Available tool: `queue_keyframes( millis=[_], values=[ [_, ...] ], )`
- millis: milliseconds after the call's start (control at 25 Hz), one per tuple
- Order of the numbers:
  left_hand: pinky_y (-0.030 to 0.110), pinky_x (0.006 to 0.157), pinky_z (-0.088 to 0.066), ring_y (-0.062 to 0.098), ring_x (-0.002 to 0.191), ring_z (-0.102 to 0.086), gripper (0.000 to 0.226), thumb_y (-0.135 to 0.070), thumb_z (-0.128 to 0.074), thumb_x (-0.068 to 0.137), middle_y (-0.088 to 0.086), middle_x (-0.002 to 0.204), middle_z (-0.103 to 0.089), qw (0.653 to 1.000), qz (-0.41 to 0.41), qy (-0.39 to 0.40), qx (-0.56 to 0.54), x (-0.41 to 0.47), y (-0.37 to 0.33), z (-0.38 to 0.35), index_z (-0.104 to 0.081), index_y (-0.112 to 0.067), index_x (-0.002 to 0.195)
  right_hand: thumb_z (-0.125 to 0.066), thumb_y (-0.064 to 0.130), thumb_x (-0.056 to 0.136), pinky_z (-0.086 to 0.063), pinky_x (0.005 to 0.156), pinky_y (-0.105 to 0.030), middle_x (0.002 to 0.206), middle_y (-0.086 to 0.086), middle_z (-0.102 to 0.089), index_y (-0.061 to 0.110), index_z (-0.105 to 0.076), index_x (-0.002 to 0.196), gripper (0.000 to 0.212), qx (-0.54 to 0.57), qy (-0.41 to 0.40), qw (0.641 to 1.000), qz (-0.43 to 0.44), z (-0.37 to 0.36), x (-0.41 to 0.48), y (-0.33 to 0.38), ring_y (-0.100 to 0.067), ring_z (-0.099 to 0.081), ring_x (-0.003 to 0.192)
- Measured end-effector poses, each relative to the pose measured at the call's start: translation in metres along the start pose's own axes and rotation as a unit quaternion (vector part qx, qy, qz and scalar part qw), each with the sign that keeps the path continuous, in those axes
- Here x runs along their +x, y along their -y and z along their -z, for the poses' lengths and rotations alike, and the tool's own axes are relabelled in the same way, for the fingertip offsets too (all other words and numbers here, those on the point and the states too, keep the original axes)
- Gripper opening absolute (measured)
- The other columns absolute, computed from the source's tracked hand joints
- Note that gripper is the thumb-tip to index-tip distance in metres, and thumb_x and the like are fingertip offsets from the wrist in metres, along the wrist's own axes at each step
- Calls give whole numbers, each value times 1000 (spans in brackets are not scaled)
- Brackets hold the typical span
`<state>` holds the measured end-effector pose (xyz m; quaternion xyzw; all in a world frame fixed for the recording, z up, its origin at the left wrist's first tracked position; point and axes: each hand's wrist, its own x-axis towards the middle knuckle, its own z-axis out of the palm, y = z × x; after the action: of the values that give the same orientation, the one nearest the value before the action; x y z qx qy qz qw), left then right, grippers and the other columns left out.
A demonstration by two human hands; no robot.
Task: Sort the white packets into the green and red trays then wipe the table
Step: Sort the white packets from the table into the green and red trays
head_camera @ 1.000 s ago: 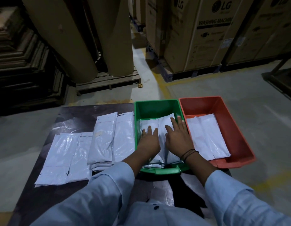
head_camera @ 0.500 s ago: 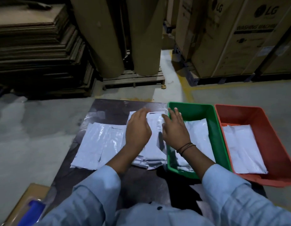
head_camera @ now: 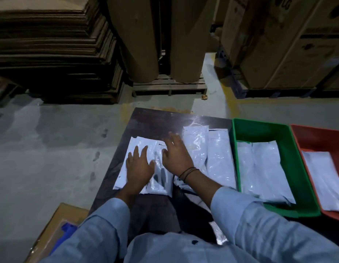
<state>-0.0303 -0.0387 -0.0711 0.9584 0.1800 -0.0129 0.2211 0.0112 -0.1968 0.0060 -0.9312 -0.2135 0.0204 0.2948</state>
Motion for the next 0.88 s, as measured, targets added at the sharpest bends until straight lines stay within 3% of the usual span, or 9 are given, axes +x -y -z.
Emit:
queue_keyframes(
  millis=[120,240,400,640,880],
  values=[
    [58,122,-12,50,149,-15,76,-56,-54,94,18,167,-12,995,5,63,71,2,19,-10,-23,-32,159,-53,18,92,-19,122,-46,157,-25,-28,4,-43,145,55,13,65,996,-56,-31,7,14,-42,-23,146],
    [59,118,-19,48,143,-23,76,-59,-58,90,16,165,-15,997,0,48,63,4,30,-10,-28,-37,157,-51,32,89,-13,123,-46,159,-24,-19,5,-31,150,70,-16,135,984,-115,-55,10,15,-41,-15,148],
    [59,110,-29,42,134,-31,72,-57,-55,90,8,162,-15,998,13,42,48,10,36,-3,-28,-39,154,-44,49,96,-7,123,-52,164,-19,9,13,-7,157,80,-49,187,958,-211,-82,5,14,-43,5,150],
    [59,109,-30,40,134,-32,68,-55,-49,94,7,165,-11,999,25,25,36,11,47,7,-24,-40,156,-34,64,96,-10,118,-58,163,-15,20,18,5,158,87,-100,171,956,-218,-102,2,17,-43,10,149],
    [57,114,-26,39,139,-27,66,-56,-44,98,10,166,-13,998,48,-2,27,17,47,23,-22,-38,157,-37,50,99,-11,117,-60,163,-18,19,16,9,157,82,-142,183,951,-207,-108,4,17,-46,6,149]
  ],
)
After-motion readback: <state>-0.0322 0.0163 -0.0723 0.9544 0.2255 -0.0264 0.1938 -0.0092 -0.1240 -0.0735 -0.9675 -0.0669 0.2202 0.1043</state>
